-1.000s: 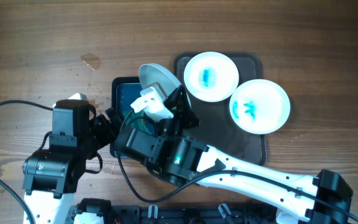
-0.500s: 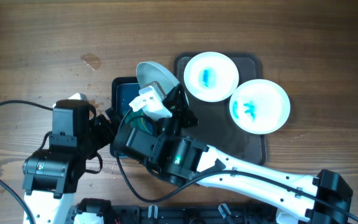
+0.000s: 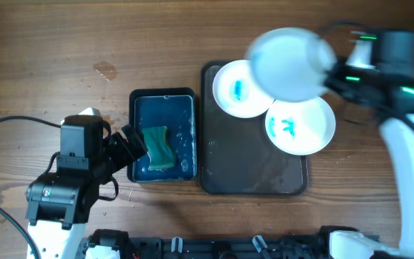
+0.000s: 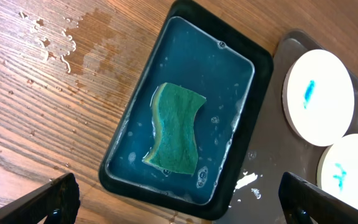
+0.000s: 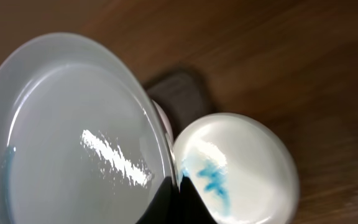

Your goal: Clean dirty plates on tray and stack at the side

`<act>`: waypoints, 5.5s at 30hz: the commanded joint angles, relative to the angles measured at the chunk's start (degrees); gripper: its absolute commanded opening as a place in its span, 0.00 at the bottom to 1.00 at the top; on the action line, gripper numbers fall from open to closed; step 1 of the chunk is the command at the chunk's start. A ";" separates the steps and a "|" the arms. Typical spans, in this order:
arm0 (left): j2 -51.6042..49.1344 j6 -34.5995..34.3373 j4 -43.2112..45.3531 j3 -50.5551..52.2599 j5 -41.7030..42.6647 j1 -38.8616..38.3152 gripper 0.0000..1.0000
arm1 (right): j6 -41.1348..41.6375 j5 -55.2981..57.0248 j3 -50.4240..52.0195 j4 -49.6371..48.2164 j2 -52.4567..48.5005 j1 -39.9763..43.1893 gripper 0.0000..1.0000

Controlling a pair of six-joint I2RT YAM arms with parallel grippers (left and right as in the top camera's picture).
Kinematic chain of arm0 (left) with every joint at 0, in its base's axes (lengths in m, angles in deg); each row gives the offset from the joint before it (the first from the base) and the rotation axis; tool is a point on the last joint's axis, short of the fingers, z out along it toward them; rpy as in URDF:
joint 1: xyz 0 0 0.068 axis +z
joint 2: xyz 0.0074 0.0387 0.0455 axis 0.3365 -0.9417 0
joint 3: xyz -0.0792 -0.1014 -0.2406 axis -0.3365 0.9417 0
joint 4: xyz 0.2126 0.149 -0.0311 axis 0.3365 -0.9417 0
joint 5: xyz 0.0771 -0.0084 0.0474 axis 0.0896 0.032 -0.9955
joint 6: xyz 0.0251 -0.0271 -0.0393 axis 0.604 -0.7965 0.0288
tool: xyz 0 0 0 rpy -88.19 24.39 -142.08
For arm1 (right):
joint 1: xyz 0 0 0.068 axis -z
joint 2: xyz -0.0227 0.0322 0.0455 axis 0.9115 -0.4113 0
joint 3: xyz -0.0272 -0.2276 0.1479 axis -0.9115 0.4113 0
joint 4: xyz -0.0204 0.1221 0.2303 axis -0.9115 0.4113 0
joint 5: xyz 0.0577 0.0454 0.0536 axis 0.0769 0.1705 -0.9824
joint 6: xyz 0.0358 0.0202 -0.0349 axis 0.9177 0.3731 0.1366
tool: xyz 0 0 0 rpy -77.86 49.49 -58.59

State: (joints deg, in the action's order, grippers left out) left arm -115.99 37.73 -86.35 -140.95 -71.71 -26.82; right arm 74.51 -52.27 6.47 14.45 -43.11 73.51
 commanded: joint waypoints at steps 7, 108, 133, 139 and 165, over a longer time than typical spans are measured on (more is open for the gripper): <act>0.28 0.31 0.15 -0.90 0.26 0.37 1.00 | 1.44 15.74 9.88 -4.24 -6.01 26.97 0.04; -41.66 -1.99 14.84 2.21 -3.52 -11.02 0.38 | -3.06 -1.18 26.95 2.43 17.49 -22.73 0.39; -37.31 5.40 7.63 -18.03 3.80 -23.67 0.04 | -13.66 -8.46 37.99 -24.81 -18.95 -17.88 0.04; -48.87 -1.09 18.86 -17.99 12.09 -31.06 0.04 | -6.43 0.00 37.99 -23.15 -18.05 -17.88 0.04; -64.87 -4.26 38.34 -18.16 18.47 -41.75 0.04 | -6.08 0.17 37.99 -21.29 -18.05 -17.90 0.04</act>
State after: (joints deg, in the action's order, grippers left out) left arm -178.89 33.01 -52.10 -159.55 -63.90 -64.53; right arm 68.08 -59.57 41.95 -8.00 -58.76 55.54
